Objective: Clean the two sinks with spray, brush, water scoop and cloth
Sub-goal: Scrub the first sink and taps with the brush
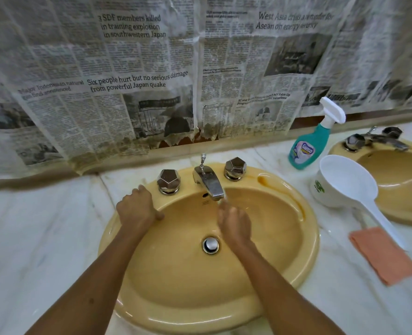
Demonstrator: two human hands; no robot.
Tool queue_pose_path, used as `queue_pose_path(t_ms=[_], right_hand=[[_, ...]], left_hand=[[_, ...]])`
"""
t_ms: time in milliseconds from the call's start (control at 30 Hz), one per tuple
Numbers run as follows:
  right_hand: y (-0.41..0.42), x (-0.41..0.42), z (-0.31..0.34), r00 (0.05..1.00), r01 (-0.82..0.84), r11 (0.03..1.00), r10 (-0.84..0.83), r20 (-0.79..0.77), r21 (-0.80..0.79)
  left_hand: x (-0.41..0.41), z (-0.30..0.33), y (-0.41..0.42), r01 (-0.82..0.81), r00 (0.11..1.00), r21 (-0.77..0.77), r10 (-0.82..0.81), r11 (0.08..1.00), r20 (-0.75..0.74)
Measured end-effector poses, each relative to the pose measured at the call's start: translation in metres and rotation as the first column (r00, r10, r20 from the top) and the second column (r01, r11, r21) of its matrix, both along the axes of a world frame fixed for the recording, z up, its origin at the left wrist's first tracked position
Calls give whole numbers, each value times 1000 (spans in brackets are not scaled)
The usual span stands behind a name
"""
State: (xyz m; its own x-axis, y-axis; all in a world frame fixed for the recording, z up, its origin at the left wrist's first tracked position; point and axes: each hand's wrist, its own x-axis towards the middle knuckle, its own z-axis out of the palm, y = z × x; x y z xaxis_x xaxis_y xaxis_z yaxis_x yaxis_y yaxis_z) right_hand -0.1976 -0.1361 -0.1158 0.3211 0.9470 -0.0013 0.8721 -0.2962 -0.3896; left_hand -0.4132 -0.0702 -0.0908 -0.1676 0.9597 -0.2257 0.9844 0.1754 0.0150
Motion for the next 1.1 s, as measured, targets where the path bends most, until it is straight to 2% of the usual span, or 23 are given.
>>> queue_pose_path(t_ms=[67,100,167,300,333,500,600,667,767,900,1000,1100], right_hand=[[-2,46,8,989,145,989,-145,37,8],[-4,57,11,985,162,986,-164,52,32],[-3,49,12,993,100,994,-102,57,41],[8,-5,3,986,-131,989,138,89,-72],[10,-5,5,983,-144,987,151,104,-72],[6,57,16,996,24,999,-21,87,-27],[5,49,25,965,-168,978,188,183,-122],[11,45,42,944,-245,953,276,181,-176],[30,57,84,966,-192,969,215,146,-156],[52,74,123,924,-230,961,265,274,-154],[81,93,142,916,-199,971,232,328,-131],[103,107,143,949,-213,968,238,208,-134]], left_hand=[[1,0,1,-6,1000,-2,6,1000,0],[2,0,1,-8,1000,-4,8,1000,-4],[3,-1,1,-7,1000,-3,7,1000,-17],[1,-1,0,4,1000,8,-4,1000,-15],[0,-1,0,7,1000,8,-7,1000,-18],[0,-2,0,7,1000,6,-7,1000,-10],[0,0,0,7,1000,5,-7,1000,-5],[1,0,0,9,1000,5,-9,1000,-6],[-1,-1,-1,0,1000,16,0,1000,-2],[0,-3,-1,-4,1000,26,4,1000,-1],[1,-2,-1,-8,1000,22,8,1000,2],[1,-2,-1,-11,1000,17,11,1000,3]])
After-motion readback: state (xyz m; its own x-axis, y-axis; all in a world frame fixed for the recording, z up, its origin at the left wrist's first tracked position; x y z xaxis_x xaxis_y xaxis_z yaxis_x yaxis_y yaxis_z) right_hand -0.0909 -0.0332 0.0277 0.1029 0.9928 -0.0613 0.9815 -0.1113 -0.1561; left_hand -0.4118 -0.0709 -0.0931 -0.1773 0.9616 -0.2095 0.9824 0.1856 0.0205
